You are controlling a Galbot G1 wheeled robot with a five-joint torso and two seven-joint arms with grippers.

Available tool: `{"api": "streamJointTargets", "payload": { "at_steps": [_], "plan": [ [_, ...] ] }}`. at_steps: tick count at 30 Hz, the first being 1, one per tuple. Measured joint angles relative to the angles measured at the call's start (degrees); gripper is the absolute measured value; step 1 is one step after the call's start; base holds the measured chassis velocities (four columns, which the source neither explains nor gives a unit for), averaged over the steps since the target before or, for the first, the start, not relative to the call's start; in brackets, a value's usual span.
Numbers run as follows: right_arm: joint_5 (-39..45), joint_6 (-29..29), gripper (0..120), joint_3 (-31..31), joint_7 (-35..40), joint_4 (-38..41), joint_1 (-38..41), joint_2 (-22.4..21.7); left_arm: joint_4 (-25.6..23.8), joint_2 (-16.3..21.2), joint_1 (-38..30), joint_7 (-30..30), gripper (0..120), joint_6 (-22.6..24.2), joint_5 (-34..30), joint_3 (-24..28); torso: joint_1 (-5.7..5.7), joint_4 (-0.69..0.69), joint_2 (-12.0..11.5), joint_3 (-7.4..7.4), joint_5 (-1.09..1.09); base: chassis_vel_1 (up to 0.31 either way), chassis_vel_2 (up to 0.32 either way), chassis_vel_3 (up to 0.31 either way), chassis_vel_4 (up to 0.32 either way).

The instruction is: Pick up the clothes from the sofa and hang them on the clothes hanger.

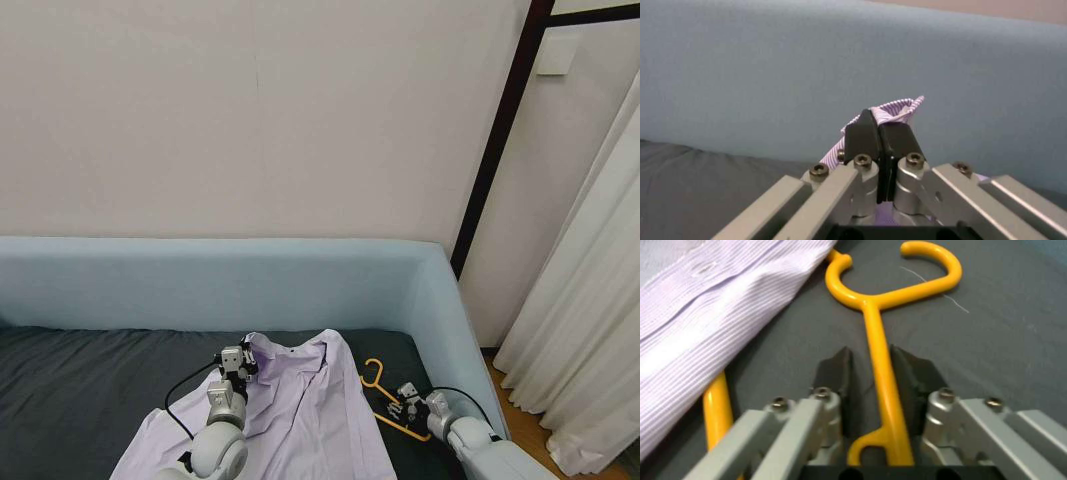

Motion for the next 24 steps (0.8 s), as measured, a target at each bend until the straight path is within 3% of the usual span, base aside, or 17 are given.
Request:
{"api": "streamJointTargets", "payload": {
  "at_steps": [4, 11, 16, 20, 24],
  "plan": [
    [-0.3, 0.1, 4, -0.1, -1.4, -0.8, 0.1, 0.1, -0.3, 0.0, 0.1, 0.0, 0, -0.2, -0.8, -0.2, 0.0, 0.01, 0.0, 0.0, 0.0, 0.0, 0.0, 0.0, 0.0],
    [-1.9, 0.2, 4, 1.0, 1.7, -1.2, -0.3, 0.4, -0.6, 0.9, 0.2, 0.0, 0, -0.2, -0.9, -0.4, 0.0, 0.02, 0.0, 0.0, 0.02, 0.0, 0.0, 0.0, 0.0],
    [-4.0, -0.9, 4, 2.2, 10.2, 2.7, -0.8, -0.7, -0.7, 1.0, 0.6, 0.1, 0, -0.4, -0.9, -1.0, 0.02, -0.01, 0.0, 0.01, 0.01, 0.0, 0.0, 0.0, 0.0],
    [-12.2, -4.1, 4, 3.6, 24.2, 11.6, -2.4, -3.2, -0.7, 1.0, 0.7, 0.2, 0, -0.5, -0.9, -1.2, 0.01, -0.01, 0.0, 0.0, -0.01, 0.0, 0.0, 0.0, 0.0],
    [-17.1, -3.3, 4, 5.3, 30.8, 13.3, -2.4, -3.3, -0.8, 1.0, 0.7, 0.3, 0, -0.6, -0.8, -1.2, 0.01, 0.0, 0.0, 0.0, 0.0, 0.0, 0.0, 0.0, 0.0]
  ]
}}
